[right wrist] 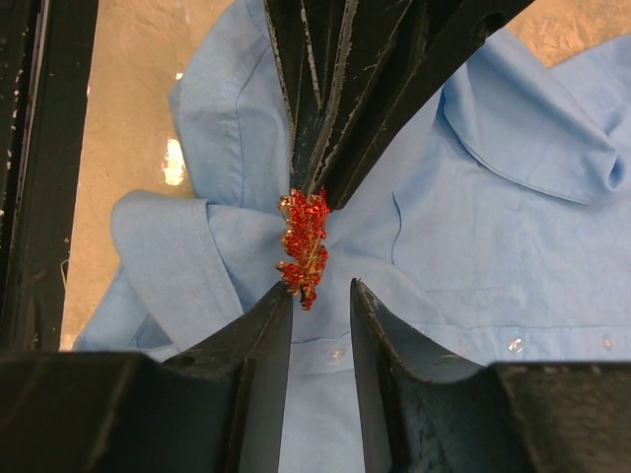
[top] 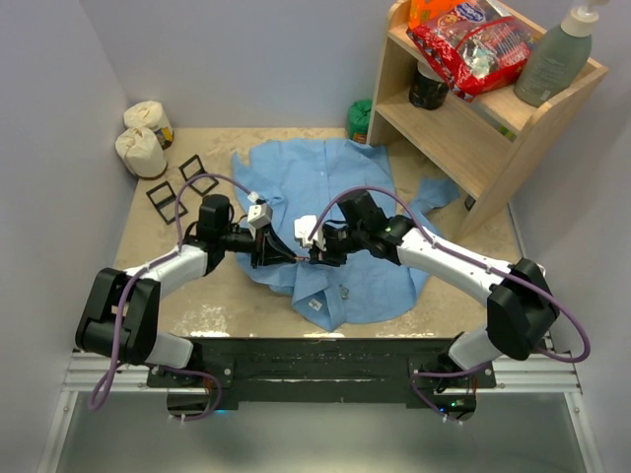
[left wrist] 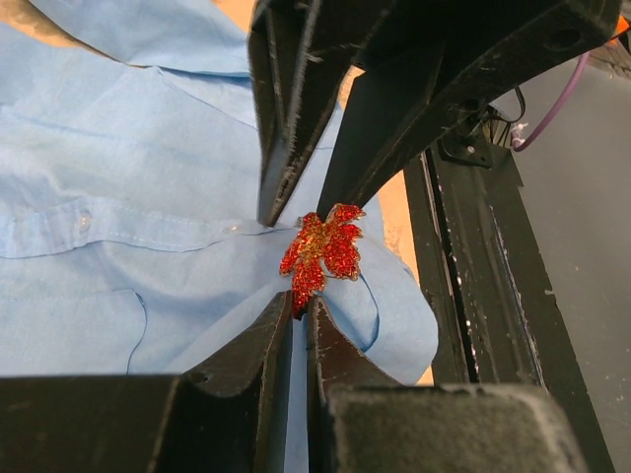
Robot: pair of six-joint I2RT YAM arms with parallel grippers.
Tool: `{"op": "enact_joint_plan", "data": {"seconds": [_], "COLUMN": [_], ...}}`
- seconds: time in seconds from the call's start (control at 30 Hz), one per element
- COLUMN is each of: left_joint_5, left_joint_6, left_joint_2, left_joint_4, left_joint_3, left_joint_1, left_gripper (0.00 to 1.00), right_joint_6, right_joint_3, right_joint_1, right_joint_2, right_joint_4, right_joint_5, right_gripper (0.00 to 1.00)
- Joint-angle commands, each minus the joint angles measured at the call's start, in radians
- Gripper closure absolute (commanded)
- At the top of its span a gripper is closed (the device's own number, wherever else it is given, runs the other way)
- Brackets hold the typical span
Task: Remove the brooch from the garment
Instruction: Remove the brooch from the clothes.
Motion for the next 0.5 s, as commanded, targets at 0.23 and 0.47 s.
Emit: {"op": "enact_joint_plan", "data": {"seconds": [0.23,0.47], "left_joint_5": [0.058,0.055], "left_joint_6": [-0.104,-0.112], "left_joint_2": [-0.005,0.005], "left_joint_4": [0.159,0.164], "left_joint_3": [-0.027,-0.027], "left_joint_1": [0.021,0.024], "left_gripper": [1.00,1.00], "right_joint_6": [-0.007,0.004], "right_joint_3": [-0.010,-0.004], "right_joint_1": [0.018,0.018], "right_joint_2": [-0.007,-0.010], "right_joint_4": [0.041,0.042], "right_joint_5": [-0.017,-0.019], "right_gripper": [0.81,1.00]}}
